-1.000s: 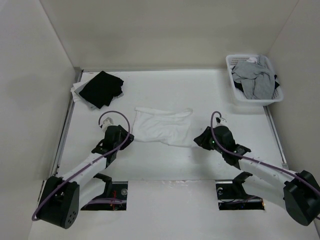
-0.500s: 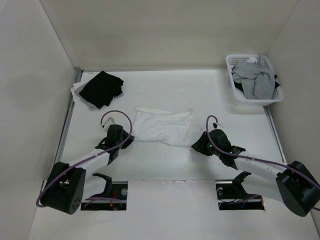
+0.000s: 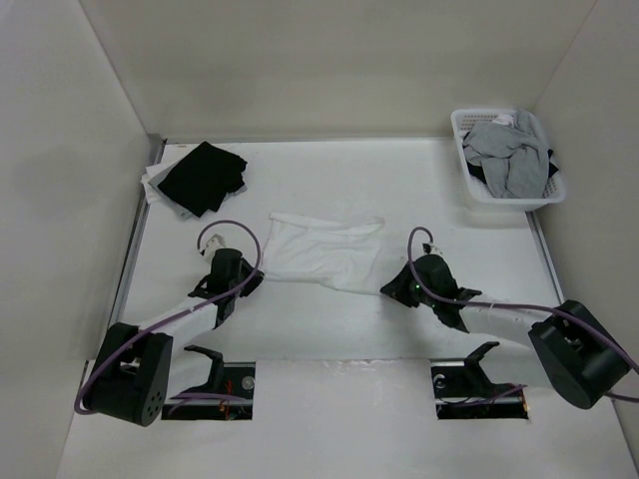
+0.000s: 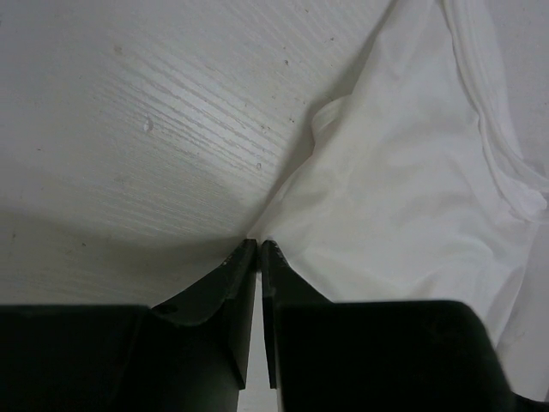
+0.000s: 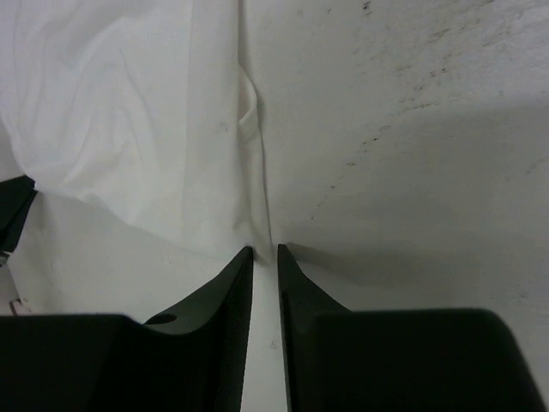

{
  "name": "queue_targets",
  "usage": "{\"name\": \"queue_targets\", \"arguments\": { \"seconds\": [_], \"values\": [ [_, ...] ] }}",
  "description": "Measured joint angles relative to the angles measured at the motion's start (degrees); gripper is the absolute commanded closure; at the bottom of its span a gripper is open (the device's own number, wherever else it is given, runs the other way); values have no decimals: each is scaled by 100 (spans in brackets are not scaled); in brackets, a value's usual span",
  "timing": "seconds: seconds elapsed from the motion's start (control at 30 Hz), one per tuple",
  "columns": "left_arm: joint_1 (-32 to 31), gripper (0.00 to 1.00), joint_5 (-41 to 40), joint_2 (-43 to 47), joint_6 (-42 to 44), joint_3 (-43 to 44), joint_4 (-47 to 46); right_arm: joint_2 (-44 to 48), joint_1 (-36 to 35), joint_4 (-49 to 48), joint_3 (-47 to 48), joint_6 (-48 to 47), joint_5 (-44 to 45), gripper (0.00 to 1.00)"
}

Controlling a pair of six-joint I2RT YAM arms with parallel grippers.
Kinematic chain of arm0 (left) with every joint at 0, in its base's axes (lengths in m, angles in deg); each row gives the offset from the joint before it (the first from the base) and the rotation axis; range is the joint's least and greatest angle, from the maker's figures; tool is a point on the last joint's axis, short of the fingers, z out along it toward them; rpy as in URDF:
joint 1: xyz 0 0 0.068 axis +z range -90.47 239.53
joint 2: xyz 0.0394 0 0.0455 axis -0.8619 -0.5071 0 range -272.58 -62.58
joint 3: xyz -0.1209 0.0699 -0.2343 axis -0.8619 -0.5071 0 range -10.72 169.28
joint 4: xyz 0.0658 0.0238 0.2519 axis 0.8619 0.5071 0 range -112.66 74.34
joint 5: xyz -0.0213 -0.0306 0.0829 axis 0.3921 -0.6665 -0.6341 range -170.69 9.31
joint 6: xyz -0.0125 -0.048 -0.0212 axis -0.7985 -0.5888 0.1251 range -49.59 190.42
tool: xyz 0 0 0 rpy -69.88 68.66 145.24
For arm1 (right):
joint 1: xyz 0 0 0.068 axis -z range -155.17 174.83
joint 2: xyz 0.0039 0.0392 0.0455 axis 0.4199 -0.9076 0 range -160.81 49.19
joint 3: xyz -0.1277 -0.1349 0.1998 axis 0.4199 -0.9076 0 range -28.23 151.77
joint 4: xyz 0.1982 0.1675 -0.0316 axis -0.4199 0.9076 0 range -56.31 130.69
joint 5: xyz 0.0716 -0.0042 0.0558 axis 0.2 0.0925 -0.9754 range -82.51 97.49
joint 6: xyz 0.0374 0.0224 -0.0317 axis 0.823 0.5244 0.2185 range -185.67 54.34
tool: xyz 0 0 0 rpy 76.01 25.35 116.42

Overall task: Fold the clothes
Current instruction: Fold the tank top

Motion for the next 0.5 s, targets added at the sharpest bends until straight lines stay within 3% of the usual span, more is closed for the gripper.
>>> {"name": "queue_targets", "arguments": {
  "seconds": [0.13, 0.3, 0.5],
  "values": [
    [0, 96, 0, -2, 13, 0, -2, -151, 33, -122, 0, 26, -2, 94],
    [-11, 98, 28, 229, 24, 0, 96, -44, 31, -103, 0, -2, 33, 97],
    [-186, 98, 17, 1692, 103, 146, 726, 1648, -212, 664, 79, -83, 339, 98]
  ]
}}
